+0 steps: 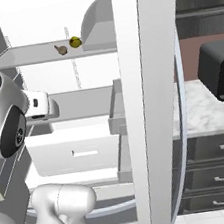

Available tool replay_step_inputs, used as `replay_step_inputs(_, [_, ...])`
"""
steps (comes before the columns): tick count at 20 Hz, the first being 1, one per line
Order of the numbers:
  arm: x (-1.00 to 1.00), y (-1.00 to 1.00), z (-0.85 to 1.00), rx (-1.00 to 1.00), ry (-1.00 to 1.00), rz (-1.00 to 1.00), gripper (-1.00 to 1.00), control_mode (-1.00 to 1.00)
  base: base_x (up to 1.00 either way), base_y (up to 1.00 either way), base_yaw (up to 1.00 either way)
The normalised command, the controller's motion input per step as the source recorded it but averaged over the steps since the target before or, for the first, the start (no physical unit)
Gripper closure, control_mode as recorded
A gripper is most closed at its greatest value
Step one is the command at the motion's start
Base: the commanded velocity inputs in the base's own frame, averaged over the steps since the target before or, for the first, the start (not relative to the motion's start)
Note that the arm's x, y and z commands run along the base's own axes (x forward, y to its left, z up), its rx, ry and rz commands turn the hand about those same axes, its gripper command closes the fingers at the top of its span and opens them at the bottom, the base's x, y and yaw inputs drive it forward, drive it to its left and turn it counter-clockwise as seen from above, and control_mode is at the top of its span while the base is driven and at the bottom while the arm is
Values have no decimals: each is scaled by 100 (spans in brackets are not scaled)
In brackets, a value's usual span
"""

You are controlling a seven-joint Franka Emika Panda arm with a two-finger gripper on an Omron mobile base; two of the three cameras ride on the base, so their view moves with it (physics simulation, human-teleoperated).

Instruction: Retrieve the bottle and the shaker from the cabinet and place them next to the mixing bowl on the counter. Then add garlic from the fridge to the mixing bowl.

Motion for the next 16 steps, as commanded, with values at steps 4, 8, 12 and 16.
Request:
replay_step_inputs(4, [0, 0, 0, 0, 0, 0, -100, 100, 0, 0, 0])
replay_step_inputs(8, [0, 0, 0, 0, 0, 0, -100, 100, 0, 0, 0])
replay_step_inputs(12, [5, 0, 0, 0, 0, 0, -100, -100, 0, 0, 0])
replay_step_inputs(16, [21, 0, 0, 0, 0, 2, -100, -100, 0, 0, 0])
